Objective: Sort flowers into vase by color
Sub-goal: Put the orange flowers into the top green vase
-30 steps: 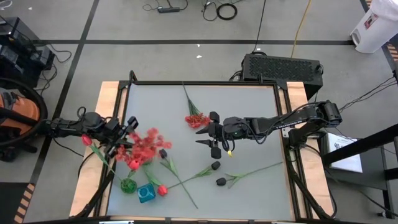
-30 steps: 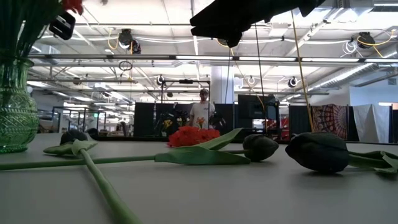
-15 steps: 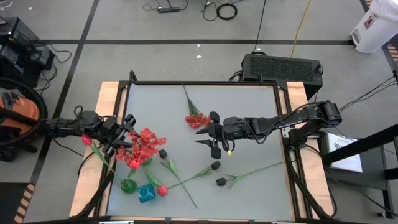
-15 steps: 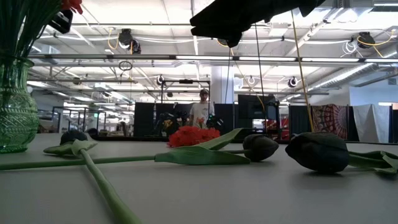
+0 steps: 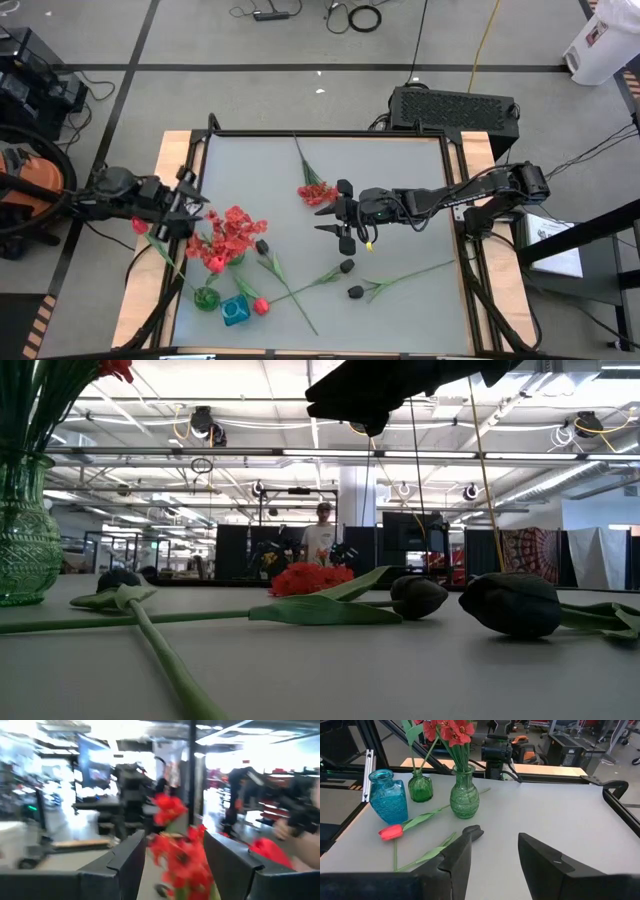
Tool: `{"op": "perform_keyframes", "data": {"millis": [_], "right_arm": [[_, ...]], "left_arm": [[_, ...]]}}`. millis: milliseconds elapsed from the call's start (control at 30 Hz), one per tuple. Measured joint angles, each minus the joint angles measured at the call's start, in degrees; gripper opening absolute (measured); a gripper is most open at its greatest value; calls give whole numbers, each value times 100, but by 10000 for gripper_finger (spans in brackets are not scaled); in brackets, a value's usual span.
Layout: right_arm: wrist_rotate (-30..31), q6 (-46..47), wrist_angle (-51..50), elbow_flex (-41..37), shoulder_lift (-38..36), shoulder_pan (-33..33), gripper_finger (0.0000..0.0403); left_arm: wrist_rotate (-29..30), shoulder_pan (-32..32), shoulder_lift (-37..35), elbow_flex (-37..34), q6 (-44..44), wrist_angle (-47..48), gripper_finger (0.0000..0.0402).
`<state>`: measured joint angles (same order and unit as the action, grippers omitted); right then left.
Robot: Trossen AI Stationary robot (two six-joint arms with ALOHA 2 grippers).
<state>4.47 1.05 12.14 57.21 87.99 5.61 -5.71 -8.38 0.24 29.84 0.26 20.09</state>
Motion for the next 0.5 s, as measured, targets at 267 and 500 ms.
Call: {"op": "perform_keyframes", "data": {"millis": [267, 500], "right_arm": [[-2, 23, 0, 0, 0, 2, 155], [0, 19, 0, 0, 0, 2, 155]], "left_arm": [[2072, 0, 1, 173, 713, 10, 206], [3838, 2, 1, 173, 1635, 18, 206]]}}
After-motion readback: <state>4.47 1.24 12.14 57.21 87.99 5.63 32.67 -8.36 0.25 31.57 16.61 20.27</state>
